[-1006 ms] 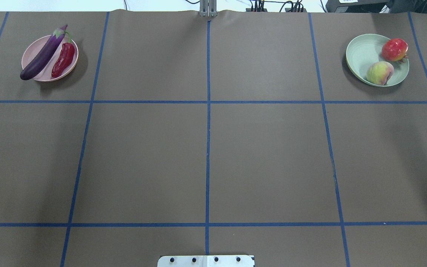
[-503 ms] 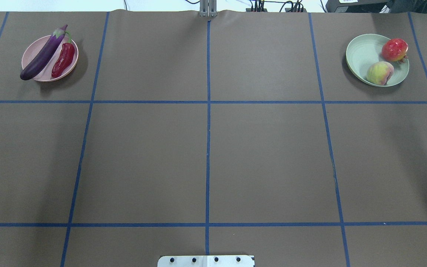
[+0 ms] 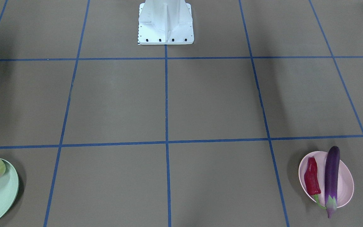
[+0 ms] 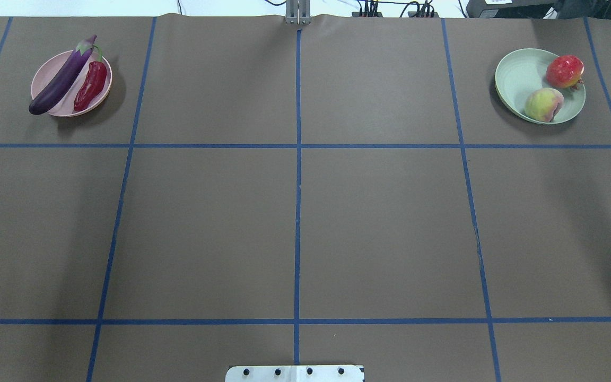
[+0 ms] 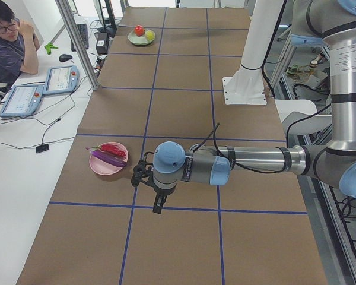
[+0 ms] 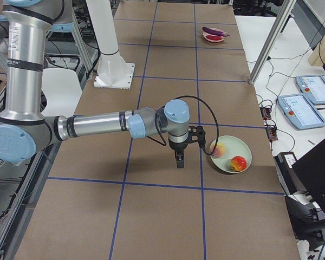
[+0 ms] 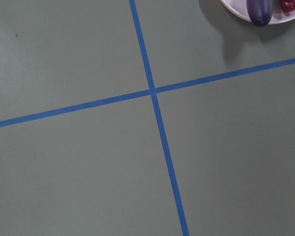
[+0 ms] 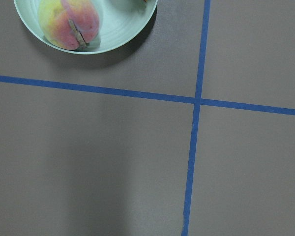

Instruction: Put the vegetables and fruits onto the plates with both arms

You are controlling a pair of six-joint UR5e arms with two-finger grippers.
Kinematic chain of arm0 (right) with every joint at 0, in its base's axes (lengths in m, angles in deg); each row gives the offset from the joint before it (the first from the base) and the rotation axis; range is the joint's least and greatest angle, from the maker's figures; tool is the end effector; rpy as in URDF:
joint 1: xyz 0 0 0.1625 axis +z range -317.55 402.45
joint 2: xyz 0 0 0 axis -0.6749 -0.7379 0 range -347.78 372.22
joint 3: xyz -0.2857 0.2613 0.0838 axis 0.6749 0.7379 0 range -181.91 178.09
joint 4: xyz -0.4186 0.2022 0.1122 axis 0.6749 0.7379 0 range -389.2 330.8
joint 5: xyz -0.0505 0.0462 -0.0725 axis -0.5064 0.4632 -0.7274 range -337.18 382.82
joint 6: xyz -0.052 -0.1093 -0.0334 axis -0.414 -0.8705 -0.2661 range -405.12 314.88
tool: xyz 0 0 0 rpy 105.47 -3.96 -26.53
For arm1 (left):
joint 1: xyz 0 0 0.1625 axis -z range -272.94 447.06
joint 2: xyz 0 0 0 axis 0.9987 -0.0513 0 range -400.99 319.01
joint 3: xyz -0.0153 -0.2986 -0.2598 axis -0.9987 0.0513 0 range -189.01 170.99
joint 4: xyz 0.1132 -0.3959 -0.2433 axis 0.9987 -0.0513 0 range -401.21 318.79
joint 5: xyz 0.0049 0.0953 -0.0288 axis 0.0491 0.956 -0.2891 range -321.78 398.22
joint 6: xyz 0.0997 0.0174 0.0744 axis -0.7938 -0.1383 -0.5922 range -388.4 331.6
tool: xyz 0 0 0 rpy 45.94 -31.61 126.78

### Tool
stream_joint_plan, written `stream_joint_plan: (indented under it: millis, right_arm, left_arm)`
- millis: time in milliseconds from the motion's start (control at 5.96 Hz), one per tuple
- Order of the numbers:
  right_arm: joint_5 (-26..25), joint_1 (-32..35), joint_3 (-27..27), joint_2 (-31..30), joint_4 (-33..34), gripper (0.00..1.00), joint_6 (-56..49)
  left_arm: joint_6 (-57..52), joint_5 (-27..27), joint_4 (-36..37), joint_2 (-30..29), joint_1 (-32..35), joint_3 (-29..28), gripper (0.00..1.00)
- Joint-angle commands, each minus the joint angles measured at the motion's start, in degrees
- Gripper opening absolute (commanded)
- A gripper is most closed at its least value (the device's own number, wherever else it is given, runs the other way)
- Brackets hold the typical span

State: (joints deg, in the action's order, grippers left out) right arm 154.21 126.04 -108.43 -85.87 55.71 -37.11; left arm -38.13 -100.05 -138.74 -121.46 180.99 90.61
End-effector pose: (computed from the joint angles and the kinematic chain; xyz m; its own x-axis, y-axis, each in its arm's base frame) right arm -0.0078 -0.5200 0.5558 0.7362 -0.1003 0.6692 0.0060 0.9899 0.1418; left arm -0.0741 -0.4997 0.6221 0.6727 0.2195 -0.7066 -0.0465 0.9656 0.2557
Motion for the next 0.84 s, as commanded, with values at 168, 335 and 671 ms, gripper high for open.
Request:
stream_joint_plan:
  millis: [168,335,671]
  right_arm:
    - [0.1,0.0,0.1,-0.5,-2.0,1.00,0.5]
    - [0.1,0.0,0.1,-0.7,-2.1,1.00,0.5]
    - [0.1,0.0,0.1,-0.7,-2.1,1.00,0.5]
  left_arm:
    - [0.1,0.0,-0.4,0.7,-0.1,-0.7,1.00]
    - [0.1,0.0,-0.4,0.7,-0.1,-0.6,1.00]
    - [0.5,0.1,-0.4,0.7,-0.1,-0.6,1.00]
